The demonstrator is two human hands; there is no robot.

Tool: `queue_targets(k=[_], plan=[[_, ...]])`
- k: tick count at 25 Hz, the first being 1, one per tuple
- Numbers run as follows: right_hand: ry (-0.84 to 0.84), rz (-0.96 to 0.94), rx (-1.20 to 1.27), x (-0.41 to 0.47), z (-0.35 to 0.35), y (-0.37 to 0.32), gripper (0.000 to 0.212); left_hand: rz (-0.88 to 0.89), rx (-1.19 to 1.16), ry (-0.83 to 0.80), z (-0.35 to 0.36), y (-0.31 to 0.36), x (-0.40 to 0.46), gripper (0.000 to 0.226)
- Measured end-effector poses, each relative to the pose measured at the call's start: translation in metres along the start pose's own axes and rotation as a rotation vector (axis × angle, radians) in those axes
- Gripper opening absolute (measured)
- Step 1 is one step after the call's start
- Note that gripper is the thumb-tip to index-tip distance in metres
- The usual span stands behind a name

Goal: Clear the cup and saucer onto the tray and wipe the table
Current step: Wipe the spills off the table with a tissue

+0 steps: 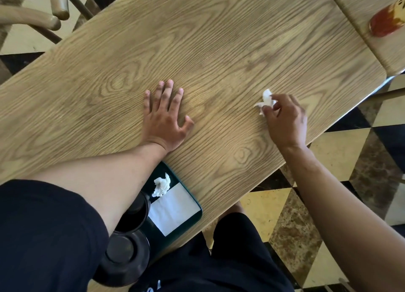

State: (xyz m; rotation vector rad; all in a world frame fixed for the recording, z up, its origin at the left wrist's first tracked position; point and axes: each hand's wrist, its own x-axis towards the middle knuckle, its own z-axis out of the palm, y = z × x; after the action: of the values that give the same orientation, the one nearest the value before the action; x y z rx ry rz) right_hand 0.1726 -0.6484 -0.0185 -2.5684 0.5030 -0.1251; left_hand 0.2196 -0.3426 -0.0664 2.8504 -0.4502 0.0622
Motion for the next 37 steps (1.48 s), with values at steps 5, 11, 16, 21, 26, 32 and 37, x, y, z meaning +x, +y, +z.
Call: queue_targets(k=[5, 11, 16, 21, 26, 32, 37], plan=[[-0.062, -0.297, 0.056, -0.058, 0.018, -0.025, 0.010, -0.016, -0.014, -0.020, -0.001, 0.001, 0.002, 0.073], [-0.297, -0.708, 0.101, -0.097, 0.019, -0.024, 0.008, -0.012, -0.028, -0.029, -0.001, 0.001, 0.002, 0.074], [0.106, -0.027, 0.073, 0.021, 0.032, -0.045, 0.016, -0.001, -0.001, -0.017, -0.001, 0.001, 0.001, 0.072], [-0.190, -0.518, 0.137, -0.100, 0.041, -0.073, 0.011, -0.009, -0.026, -0.008, 0.000, 0.001, 0.002, 0.074], [-0.196, -0.508, -0.049, -0.070, 0.020, -0.027, 0.011, -0.013, -0.044, -0.017, -0.001, 0.000, 0.001, 0.074], [0.093, 0.090, 0.060, -0.057, 0.027, -0.035, 0.012, -0.022, -0.013, -0.023, 0.000, 0.000, 0.001, 0.074], [-0.275, -0.412, 0.128, -0.182, 0.028, -0.052, 0.006, -0.018, -0.032, -0.055, -0.005, 0.001, 0.001, 0.073]])
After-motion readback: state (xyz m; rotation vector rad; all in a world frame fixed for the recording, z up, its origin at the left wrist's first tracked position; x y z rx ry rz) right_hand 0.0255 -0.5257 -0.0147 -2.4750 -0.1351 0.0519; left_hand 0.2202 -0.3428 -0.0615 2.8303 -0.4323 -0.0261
